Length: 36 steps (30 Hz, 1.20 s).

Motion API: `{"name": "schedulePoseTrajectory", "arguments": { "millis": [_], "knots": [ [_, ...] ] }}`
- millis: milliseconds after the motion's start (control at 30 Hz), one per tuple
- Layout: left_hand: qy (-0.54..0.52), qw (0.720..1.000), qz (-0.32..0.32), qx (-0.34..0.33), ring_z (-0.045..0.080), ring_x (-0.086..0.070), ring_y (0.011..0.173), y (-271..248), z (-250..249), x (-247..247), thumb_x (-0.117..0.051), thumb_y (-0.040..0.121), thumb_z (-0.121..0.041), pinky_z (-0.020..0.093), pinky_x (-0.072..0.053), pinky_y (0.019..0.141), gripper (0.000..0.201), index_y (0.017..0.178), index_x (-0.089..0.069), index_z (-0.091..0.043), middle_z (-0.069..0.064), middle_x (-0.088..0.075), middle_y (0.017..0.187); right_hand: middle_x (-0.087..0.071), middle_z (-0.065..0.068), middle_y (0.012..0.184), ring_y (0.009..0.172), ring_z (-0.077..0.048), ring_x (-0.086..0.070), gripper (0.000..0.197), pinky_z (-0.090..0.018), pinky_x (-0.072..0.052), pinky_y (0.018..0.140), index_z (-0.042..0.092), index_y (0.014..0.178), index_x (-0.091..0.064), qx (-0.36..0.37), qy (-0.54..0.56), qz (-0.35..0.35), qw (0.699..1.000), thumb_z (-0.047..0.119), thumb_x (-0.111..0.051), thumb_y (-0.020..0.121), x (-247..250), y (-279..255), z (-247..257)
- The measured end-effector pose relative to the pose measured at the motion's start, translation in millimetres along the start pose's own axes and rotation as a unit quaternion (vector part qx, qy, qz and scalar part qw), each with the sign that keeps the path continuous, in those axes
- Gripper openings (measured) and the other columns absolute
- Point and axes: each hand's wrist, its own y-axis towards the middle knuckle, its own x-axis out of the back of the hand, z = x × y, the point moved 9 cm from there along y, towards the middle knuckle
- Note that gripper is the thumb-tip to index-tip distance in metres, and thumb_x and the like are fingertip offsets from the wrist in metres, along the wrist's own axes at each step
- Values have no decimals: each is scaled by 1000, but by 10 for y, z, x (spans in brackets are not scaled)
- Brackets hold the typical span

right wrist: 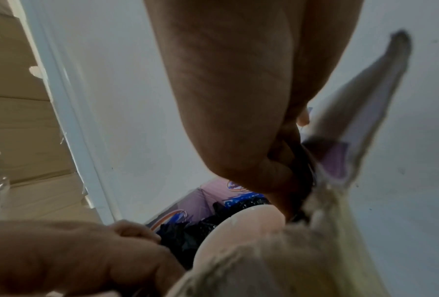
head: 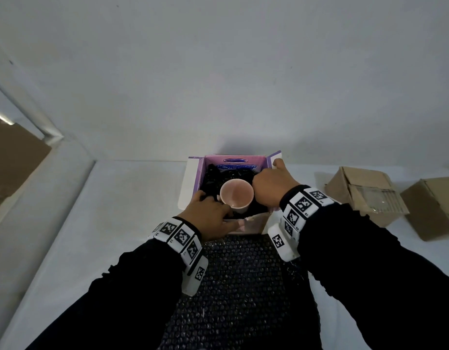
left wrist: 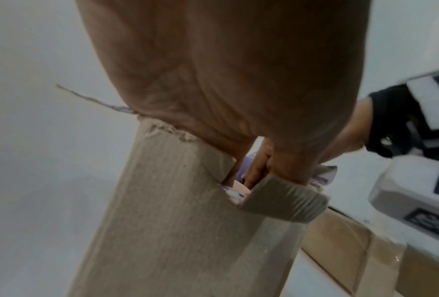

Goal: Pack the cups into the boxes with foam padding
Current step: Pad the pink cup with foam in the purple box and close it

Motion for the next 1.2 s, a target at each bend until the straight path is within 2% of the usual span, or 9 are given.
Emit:
{"name": "schedulePoseTrajectory", "arguments": {
  "millis": [167, 267, 333, 467, 567, 633, 867, 1067, 1200],
  "knots": [
    [-44, 999, 5, -14, 13, -51, 107, 74, 6, -23, -12, 87, -65, 48, -10, 111, 67, 106, -67, -32, -7, -67, 101, -52, 5, 72, 88, -21, -58, 21, -43, -26, 97, 22, 72, -55, -1, 12, 19, 1000, 14, -44, 88, -103, 83, -17],
    [-40, 989, -142, -1, 22, -60, 91, 96, 201, 357, -27, 82, -38, 39, -34, 95, 42, 86, -66, -21, 0, -64, 88, -52, 5, 70, 85, -22, -59, 22, -40, -27, 90, 21, 69, -51, -25, 55, -26, 998, 16, -44, 88, 8, 168, -29],
    [-5, 980, -192, 47, 26, -59, 101, 92, 400, 543, -35, 74, -30, 42, -26, 103, 41, 97, -67, -19, 0, -65, 100, -62, 1, 86, 89, -24, -61, 17, -40, -29, 92, 19, 87, -60, -29, 80, -83, 993, 18, -43, 88, 89, 227, -23],
    [103, 989, -75, 70, 18, -29, 137, 133, 419, 410, -39, 88, -33, 62, 15, 110, 41, 123, -61, -30, -12, -58, 126, -69, 6, 86, 87, -18, -64, 27, -39, -22, 102, 22, 91, -66, 6, 56, -51, 997, 18, -39, 88, -78, 328, 64],
    [135, 988, 13, 74, 28, 6, 147, 228, 377, 194, -40, 93, -41, 67, 18, 106, 49, 140, -47, -28, -6, -35, 152, -66, 8, 76, 77, -15, -60, 28, -39, -15, 108, 22, 81, -66, 16, 22, -26, 999, 17, -39, 87, -159, 338, 77],
    [133, 986, 39, 89, 28, 9, 146, 282, 413, 116, -40, 92, -42, 68, 16, 107, 50, 139, -48, -29, -6, -36, 152, -64, 8, 72, 73, -15, -58, 28, -37, -13, 110, 22, 78, -66, 18, 9, -29, 999, 17, -40, 87, -179, 339, 78],
    [72, 991, -79, 78, 15, -33, 132, 100, 376, 280, -44, 88, -31, 52, -12, 114, 31, 111, -65, -30, -13, -62, 118, -70, 4, 97, 95, -20, -62, 24, -35, -32, 98, 23, 96, -68, 24, 111, -140, 984, 23, -47, 84, -36, 82, -9],
    [41, 960, -269, 61, 22, -62, 90, -455, -85, 340, -53, 78, -28, 47, -27, 102, 22, 94, -68, -26, -6, -68, 89, -69, 0, 92, 82, -24, -62, 20, -36, -47, 72, 19, 99, -69, 10, 270, -259, 927, 17, -54, 85, 121, -670, -118],
    [-21, 949, -313, 27, 20, -61, 103, -784, -346, 143, -53, 75, -27, 42, -38, 98, 32, 104, -67, -24, -6, -68, 107, -67, 2, 90, 83, -20, -59, 17, -35, -46, 72, 19, 95, -68, 16, 349, -327, 878, 18, -56, 82, -38, -1204, -64]
  ]
}}
